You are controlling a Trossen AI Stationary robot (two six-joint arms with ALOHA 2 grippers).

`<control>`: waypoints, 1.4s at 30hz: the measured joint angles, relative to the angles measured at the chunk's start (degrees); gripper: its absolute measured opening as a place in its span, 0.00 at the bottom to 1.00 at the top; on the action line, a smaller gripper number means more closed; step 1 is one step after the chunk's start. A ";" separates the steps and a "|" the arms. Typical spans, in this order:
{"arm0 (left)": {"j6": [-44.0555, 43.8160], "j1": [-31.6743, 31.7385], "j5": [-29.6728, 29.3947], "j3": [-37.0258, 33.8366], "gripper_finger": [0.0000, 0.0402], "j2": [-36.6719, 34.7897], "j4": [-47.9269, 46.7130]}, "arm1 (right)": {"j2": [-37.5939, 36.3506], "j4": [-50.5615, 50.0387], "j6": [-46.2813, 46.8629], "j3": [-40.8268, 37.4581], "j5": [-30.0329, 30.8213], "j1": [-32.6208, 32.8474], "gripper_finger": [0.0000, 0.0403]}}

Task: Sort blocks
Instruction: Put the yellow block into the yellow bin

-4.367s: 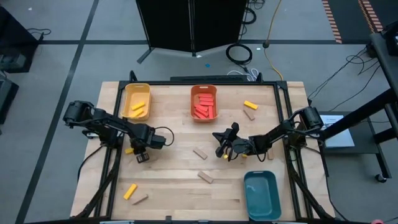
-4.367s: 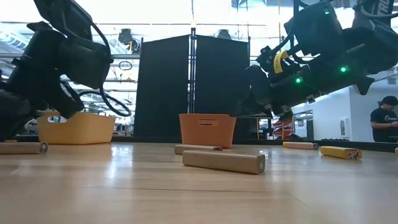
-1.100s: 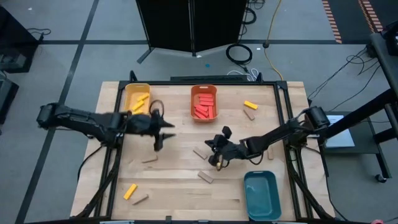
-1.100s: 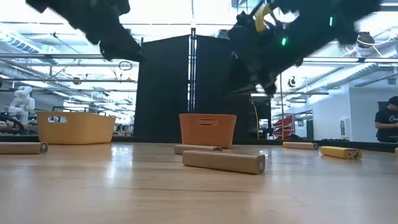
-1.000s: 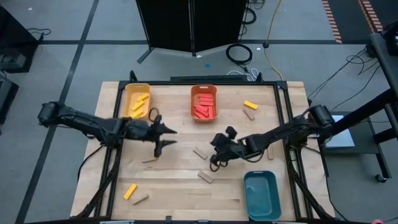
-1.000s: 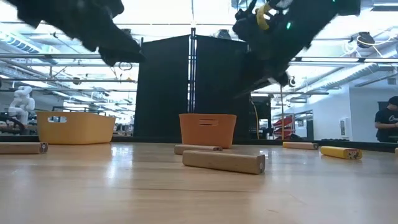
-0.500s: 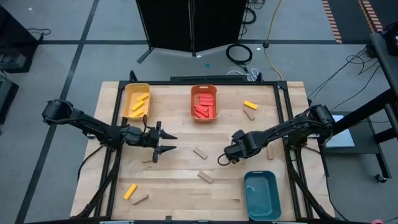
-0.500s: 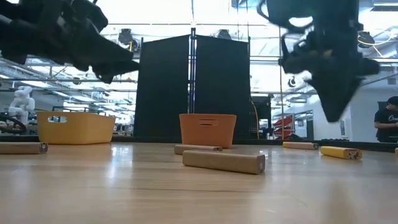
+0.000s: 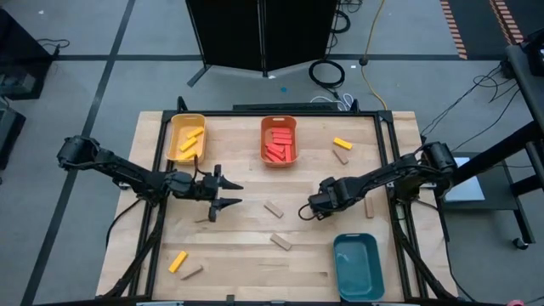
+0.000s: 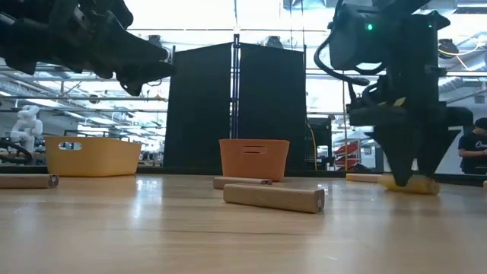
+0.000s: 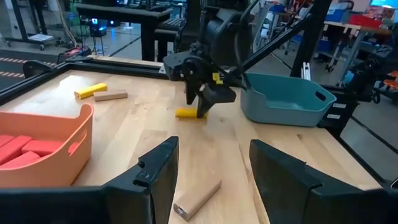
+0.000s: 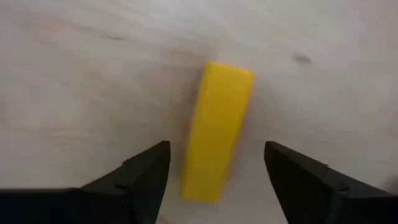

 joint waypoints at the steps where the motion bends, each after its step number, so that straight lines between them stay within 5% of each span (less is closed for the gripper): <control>1: 0.00 0.00 0.00 0.00 0.48 0.01 -0.03 | 0.00 1.87 0.00 -0.33 -0.13 0.00 0.64; 10: -1.40 0.00 -0.22 0.00 0.48 0.02 -2.18 | -0.02 6.22 2.32 -2.56 -0.41 0.00 0.57; 20: -1.40 0.00 -0.39 0.00 0.48 0.04 -1.33 | -0.17 7.18 -3.33 -2.50 -0.41 0.00 0.17; 28: -1.03 0.00 -0.42 0.04 0.48 1.46 1.67 | -0.02 11.26 -8.33 1.30 1.84 0.00 0.16; 42: -7.08 -0.11 2.91 0.07 0.48 19.57 34.01 | -0.02 58.74 -41.53 4.47 4.02 1.98 0.22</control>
